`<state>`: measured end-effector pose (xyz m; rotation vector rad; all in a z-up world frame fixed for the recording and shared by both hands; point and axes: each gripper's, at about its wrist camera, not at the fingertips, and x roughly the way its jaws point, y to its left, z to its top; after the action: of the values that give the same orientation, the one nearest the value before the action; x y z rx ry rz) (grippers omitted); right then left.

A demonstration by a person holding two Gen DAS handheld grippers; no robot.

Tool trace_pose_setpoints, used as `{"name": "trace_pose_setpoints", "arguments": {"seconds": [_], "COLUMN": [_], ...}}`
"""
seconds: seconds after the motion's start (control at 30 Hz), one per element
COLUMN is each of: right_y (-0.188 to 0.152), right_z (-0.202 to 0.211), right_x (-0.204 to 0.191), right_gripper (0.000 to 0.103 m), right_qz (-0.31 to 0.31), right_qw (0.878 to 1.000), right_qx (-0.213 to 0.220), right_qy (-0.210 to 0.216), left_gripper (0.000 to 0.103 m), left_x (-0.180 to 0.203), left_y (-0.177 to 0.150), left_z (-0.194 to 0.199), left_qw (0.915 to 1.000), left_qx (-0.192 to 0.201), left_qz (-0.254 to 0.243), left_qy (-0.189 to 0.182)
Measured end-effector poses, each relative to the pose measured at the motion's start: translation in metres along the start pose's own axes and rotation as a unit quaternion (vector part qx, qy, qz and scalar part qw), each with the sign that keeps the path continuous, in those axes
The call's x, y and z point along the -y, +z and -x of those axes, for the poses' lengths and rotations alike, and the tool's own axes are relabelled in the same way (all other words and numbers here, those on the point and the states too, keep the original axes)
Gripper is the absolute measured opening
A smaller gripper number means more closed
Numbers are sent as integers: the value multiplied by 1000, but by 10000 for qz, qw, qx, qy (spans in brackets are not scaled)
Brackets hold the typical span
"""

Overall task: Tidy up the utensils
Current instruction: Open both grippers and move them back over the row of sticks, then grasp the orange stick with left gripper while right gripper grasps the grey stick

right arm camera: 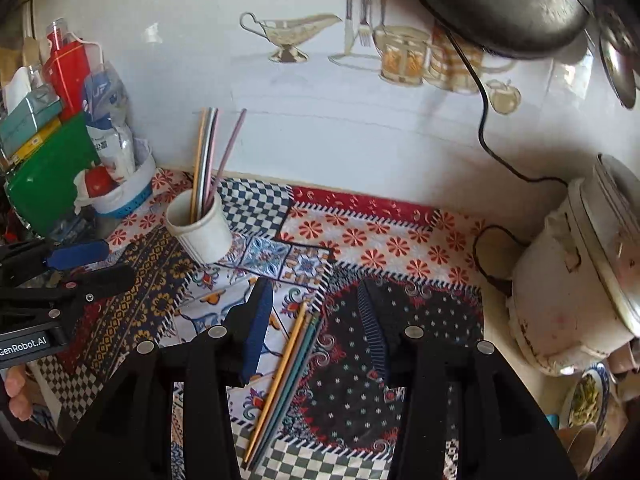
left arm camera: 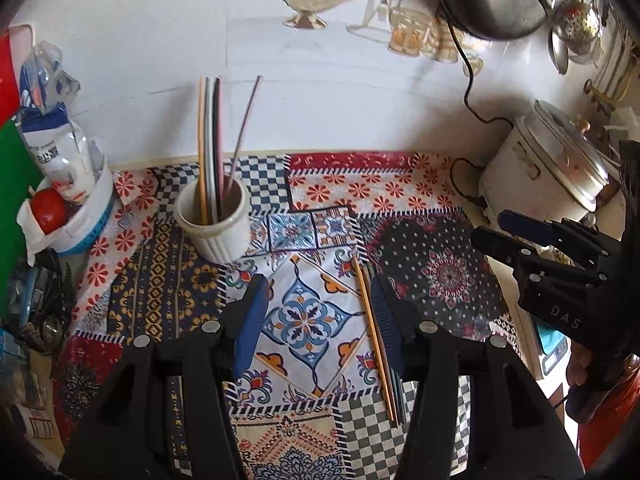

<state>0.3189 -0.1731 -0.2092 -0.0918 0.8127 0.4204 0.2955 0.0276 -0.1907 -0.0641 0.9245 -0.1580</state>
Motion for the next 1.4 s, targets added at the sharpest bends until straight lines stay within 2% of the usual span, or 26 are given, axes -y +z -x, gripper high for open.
{"name": "trace_pose_setpoints", "arguments": {"seconds": [0.27,0.5,0.63,0.67,0.77,0.93,0.97,1.0,1.13,1.23,1.4], "right_y": [-79,-123,-133,-135,-137,-137,-137,-138,-135,-130,-127], "right_z": [-42,-67,-74,-75,-77,-82,-84,-87,-94,-99,-101], "right_x": [22,25,24,24,24,18,15,12,-3,-15,-21], "right_gripper": [41,41,41,41,41,41,41,41,41,39,20], "right_qz": [-452,-639,-714,-734,-832,-881,-868,-843,-673,-437,-173], "right_qw": [9935,9859,9837,9834,9821,9808,9806,9800,9788,9810,9826], "right_qx": [-1035,-1544,-1651,-1657,-1687,-1703,-1717,-1751,-1828,-1807,-1778], "right_qy": [-164,-113,-45,-22,86,347,380,435,628,551,506], "left_gripper": [52,51,30,24,20,13,6,4,4,4,4], "left_x": [34,43,43,43,45,57,56,53,30,11,-8], "left_y": [-43,-76,-87,-88,-87,-85,-85,-85,-87,-94,-107], "left_z": [-78,-131,-148,-151,-152,-155,-156,-157,-150,-142,-128], "left_qw": [9943,9851,9796,9787,9815,9853,9853,9854,9850,9841,9817], "left_qx": [-1016,-1697,-1952,-1982,-1851,-1664,-1664,-1667,-1721,-1776,-1901], "left_qz": [-315,-105,57,95,68,-316,-322,-329,-73,27,102], "left_qy": [-67,-269,-481,-521,-495,-232,-208,-136,-99,-14,3]}}
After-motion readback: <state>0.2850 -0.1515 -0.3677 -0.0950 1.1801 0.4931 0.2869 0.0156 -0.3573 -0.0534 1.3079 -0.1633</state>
